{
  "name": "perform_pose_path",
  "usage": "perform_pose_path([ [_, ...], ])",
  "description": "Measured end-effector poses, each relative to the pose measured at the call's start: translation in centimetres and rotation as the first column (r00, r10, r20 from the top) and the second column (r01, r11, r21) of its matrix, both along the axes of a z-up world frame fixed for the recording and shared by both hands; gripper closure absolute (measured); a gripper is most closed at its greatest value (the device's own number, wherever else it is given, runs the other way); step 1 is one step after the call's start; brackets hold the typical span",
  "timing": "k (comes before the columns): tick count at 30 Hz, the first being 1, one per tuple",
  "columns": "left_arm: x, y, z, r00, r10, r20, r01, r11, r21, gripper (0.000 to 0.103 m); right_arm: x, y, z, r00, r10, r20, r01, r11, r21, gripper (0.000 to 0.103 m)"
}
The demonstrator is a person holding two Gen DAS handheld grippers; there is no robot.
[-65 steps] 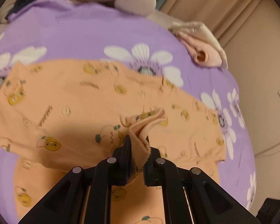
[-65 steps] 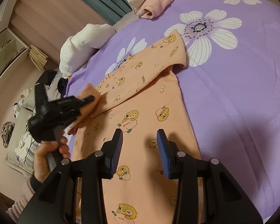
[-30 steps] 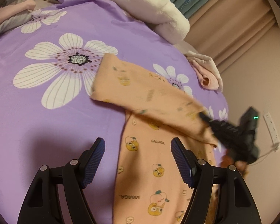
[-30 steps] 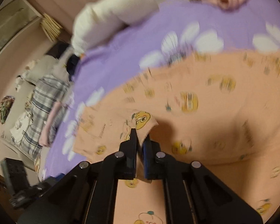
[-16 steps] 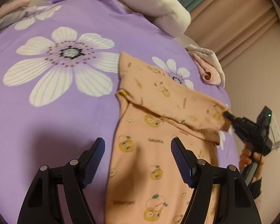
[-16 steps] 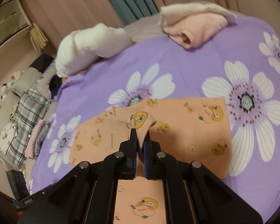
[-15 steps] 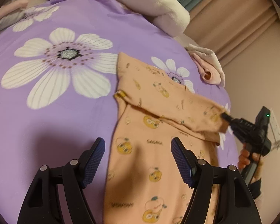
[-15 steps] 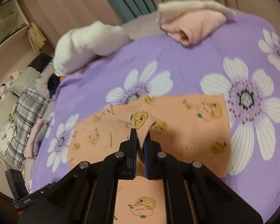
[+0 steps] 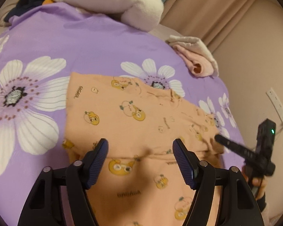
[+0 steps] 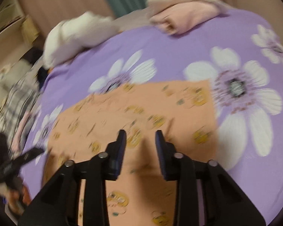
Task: Fold small clothes
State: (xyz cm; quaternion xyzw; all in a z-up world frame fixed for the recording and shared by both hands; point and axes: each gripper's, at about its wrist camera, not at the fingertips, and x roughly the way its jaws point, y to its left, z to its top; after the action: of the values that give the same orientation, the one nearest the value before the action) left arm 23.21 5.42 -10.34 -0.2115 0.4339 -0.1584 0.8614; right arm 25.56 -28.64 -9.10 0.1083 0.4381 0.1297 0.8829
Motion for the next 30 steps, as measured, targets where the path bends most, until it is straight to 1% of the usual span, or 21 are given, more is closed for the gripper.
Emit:
perform_pose_path([
  [2,0.5,0.0,-1.0,1.0,0.013,-0.027,-0.012,1.0,0.023,0.04,-0.1,0.7,-1.3,0.999,0.024,-0.024,-0.025,0.999,-0.031,0.079],
  [4,0.8,0.2,-2.1,0.998,0.027,-0.062,-0.025,0.999,0.041,0.04,0.0,0.9,-2.4,0.999,0.019,-0.049,-0.022,0.998,-0.056,0.08],
  [6,0.7,0.7,-2.9,0.996,0.029,-0.082,-0.026,0.999,0.027,0.04,0.1,0.7,-3.3,0.998,0.008,-0.06,-0.012,0.998,-0.062,0.082],
  [9,-0.3,1.0,-2.2,0.995,0.043,-0.086,-0.041,0.999,0.016,0.04,-0.4,0.6,-3.2,0.998,0.002,-0.056,-0.006,0.998,-0.067,0.081],
  [10,-1.1,1.2,-1.7,0.996,0.04,-0.08,-0.04,0.999,-0.001,0.04,-0.7,0.6,-3.0,0.998,0.001,-0.057,-0.004,0.998,-0.065,0.076],
  [12,-2.7,1.4,-1.1,0.998,0.024,-0.055,-0.026,0.999,-0.03,0.04,-1.8,0.7,-2.2,0.999,0.019,-0.045,-0.021,0.999,-0.046,0.076],
  [14,-4.8,1.7,-0.5,0.999,0.012,-0.039,-0.013,0.999,-0.031,0.04,-3.2,0.9,-1.4,0.999,0.042,-0.025,-0.044,0.998,-0.045,0.072],
  [16,-7.2,2.6,0.0,0.999,0.011,-0.036,-0.012,0.999,-0.034,0.037,-5.2,0.8,-0.7,0.998,0.06,-0.005,-0.061,0.997,-0.04,0.063],
  [17,-8.0,3.0,0.1,0.999,0.013,-0.033,-0.014,0.999,-0.04,0.034,-6.2,0.5,-0.3,0.998,0.065,0.003,-0.065,0.997,-0.033,0.061],
  [19,-10.7,4.7,0.5,0.999,0.043,-0.016,-0.044,0.997,-0.057,0.03,-8.0,-0.2,0.1,0.998,0.059,0.016,-0.058,0.998,-0.018,0.054],
  [20,-11.6,5.3,0.6,0.998,0.059,-0.012,-0.06,0.996,-0.06,0.03,-9.0,-0.7,0.3,0.999,0.049,0.023,-0.049,0.999,-0.007,0.052],
  [21,-12.7,6.1,0.7,0.997,0.082,-0.011,-0.082,0.995,-0.061,0.029,-10.0,-1.3,0.4,0.999,0.036,0.027,-0.036,0.999,0.009,0.047],
  [22,-13.8,6.8,0.6,0.995,0.099,-0.016,-0.1,0.993,-0.065,0.027,-11.1,-2.0,0.4,1.0,0.02,0.024,-0.021,0.999,0.031,0.044],
  [23,-14.6,7.3,0.5,0.994,0.109,-0.026,-0.11,0.991,-0.074,0.024,-12.0,-2.6,0.3,1.0,0.007,0.017,-0.008,0.999,0.045,0.043],
  [25,-16.2,8.3,0.2,0.992,0.116,-0.048,-0.121,0.987,-0.11,0.024,-13.8,-4.0,-0.1,1.0,-0.03,-0.002,0.03,0.997,0.066,0.043],
  [27,-17.1,8.9,0.0,0.992,0.114,-0.062,-0.122,0.981,-0.149,0.024,-15.3,-5.2,-0.5,0.998,-0.066,-0.026,0.067,0.995,0.068,0.042],
  [30,-18.0,9.2,-0.6,0.989,0.117,-0.092,-0.132,0.975,-0.179,0.023,-17.3,-6.7,-0.8,0.994,-0.098,-0.049,0.102,0.991,0.083,0.042],
])
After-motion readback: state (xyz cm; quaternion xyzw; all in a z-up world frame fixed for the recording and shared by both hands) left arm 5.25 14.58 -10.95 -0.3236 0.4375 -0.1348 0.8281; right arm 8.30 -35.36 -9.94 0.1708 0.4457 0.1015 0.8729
